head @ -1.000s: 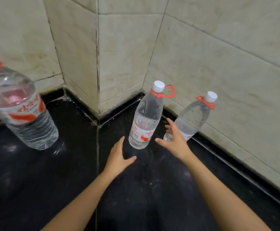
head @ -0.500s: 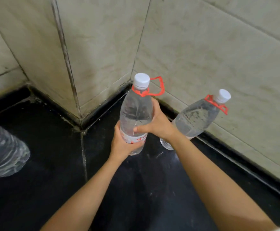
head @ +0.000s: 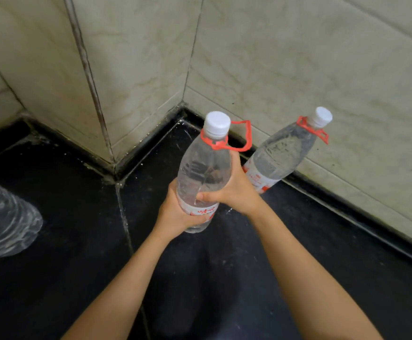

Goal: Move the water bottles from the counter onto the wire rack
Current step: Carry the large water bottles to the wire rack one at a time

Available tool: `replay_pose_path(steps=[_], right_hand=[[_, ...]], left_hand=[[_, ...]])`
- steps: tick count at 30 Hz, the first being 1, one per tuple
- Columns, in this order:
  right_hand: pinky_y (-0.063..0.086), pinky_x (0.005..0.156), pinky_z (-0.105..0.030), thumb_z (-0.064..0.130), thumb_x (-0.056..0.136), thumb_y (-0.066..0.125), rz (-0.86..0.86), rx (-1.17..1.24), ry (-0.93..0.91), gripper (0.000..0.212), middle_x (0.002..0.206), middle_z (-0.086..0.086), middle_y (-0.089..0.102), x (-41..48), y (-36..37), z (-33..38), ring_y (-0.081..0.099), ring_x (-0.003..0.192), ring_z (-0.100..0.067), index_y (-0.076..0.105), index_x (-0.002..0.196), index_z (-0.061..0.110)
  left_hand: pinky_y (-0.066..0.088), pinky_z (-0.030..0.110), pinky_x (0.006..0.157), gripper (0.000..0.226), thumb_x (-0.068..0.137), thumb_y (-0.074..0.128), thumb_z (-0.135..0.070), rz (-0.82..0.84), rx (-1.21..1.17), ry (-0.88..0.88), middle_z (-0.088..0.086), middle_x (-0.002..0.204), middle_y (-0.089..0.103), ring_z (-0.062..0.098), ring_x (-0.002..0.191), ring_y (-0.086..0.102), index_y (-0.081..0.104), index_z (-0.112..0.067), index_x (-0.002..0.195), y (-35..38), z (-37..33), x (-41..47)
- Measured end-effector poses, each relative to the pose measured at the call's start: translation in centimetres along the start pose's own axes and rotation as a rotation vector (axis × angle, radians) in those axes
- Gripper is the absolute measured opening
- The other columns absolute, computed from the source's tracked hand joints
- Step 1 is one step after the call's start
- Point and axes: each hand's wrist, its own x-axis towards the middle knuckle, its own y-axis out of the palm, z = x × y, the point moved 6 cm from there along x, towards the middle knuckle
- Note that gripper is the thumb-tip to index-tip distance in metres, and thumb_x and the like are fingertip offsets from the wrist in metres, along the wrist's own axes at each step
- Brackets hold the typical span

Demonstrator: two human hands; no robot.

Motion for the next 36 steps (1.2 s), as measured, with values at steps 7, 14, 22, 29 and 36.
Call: replay_pose_path(steps=[7, 14, 22, 29, 36], right_hand=[[0.047, 0.087, -0.016, 0.011, 0.048, 0.084, -0.106, 0.066, -0.008, 0.092, 0.119, 0.002, 0.055, -5.4, -0.8, -1.5, 0.057, 0.109, 0.0, 0.035, 0.125, 0.02], [0.048, 0.088, -0.019, 0.009, 0.042, 0.084, -0.166, 0.151, 0.012, 0.091, 0.112, 0.014, 0.059, -15.0, -0.8, -2.1, 0.058, 0.107, 0.002, 0.039, 0.117, 0.032], [0.05, 0.082, -0.017, 0.026, 0.036, 0.081, -0.475, 0.231, 0.051, 0.088, 0.112, 0.015, 0.057, -31.4, -5.5, -2.0, 0.058, 0.099, 0.009, 0.04, 0.114, 0.034], [0.05, 0.092, -0.027, 0.01, 0.05, 0.08, -0.824, 0.202, 0.057, 0.09, 0.117, 0.014, 0.053, -50.0, -10.2, -2.5, 0.057, 0.106, 0.002, 0.035, 0.126, 0.024], [0.045, 0.087, -0.014, 0.017, 0.047, 0.081, -1.097, 0.155, 0.148, 0.087, 0.109, 0.025, 0.054, -66.0, -10.8, -5.4, 0.054, 0.1, 0.016, 0.036, 0.117, 0.04]], left_hand=[[0.045, 0.023, 0.083, 0.103, 0.028, 0.082, -0.045, 0.121, 0.081, -0.024, -0.015, 0.109, 0.055, 0.006, 0.101, 0.057, 0.033, -0.037, 0.119, 1.7, 0.3, -3.3], [0.053, 0.039, 0.091, 0.096, 0.039, 0.091, -0.046, 0.195, 0.186, 0.054, -0.006, 0.113, 0.066, 0.009, 0.105, 0.064, 0.049, -0.021, 0.121, 4.6, 2.9, -9.8], [0.052, 0.019, 0.083, 0.086, 0.04, 0.088, -0.027, 0.469, 0.077, 0.127, -0.002, 0.112, 0.068, 0.003, 0.103, 0.064, 0.052, -0.022, 0.118, 13.8, -0.2, -22.1], [0.053, 0.03, 0.09, 0.098, 0.036, 0.085, -0.029, 0.841, 0.129, 0.201, 0.0, 0.118, 0.064, 0.007, 0.107, 0.063, 0.045, -0.019, 0.125, 24.8, -1.8, -33.8], [0.051, 0.027, 0.091, 0.092, 0.03, 0.085, -0.033, 1.061, 0.193, 0.211, -0.007, 0.112, 0.065, 0.004, 0.106, 0.062, 0.048, -0.031, 0.115, 32.8, 0.9, -46.2]])
